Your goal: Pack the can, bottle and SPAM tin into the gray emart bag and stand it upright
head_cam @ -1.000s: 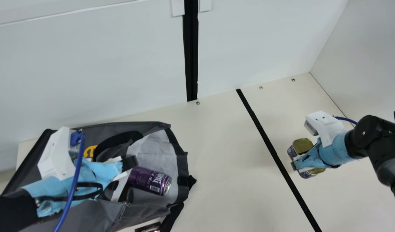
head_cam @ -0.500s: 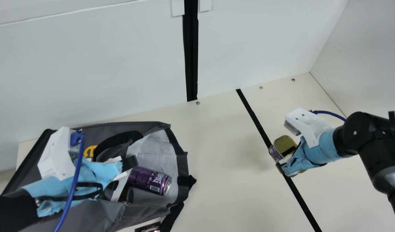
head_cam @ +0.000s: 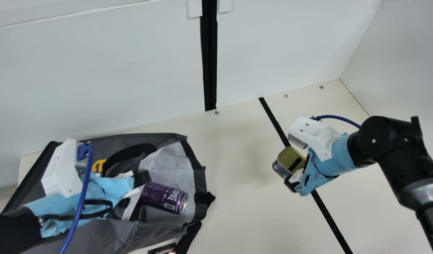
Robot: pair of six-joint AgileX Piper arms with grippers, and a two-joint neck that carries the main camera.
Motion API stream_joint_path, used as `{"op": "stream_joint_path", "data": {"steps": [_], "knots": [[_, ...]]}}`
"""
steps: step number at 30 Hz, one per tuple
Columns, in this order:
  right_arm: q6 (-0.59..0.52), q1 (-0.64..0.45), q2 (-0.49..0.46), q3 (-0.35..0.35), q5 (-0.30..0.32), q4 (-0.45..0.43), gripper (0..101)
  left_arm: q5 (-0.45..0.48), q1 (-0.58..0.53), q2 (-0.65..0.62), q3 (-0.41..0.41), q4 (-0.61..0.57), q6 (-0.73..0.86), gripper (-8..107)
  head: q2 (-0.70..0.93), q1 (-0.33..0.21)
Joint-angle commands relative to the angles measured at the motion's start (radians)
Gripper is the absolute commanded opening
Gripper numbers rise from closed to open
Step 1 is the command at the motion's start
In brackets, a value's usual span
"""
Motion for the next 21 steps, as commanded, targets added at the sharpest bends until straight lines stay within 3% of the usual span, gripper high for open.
{"op": "stream_joint_path", "data": {"steps": [1,21], "knots": [[-0.009,0.018,0.000,0.000,0.007,0.004,0,0.000,0.000,0.000,0.000,0.000,0.000,-8,-0.001,-0.024],[-0.089,0.187,-0.012,0.011,0.042,0.060,0,0.000,0.000,0.000,0.000,0.000,0.000,-8,-0.001,-0.024]]}}
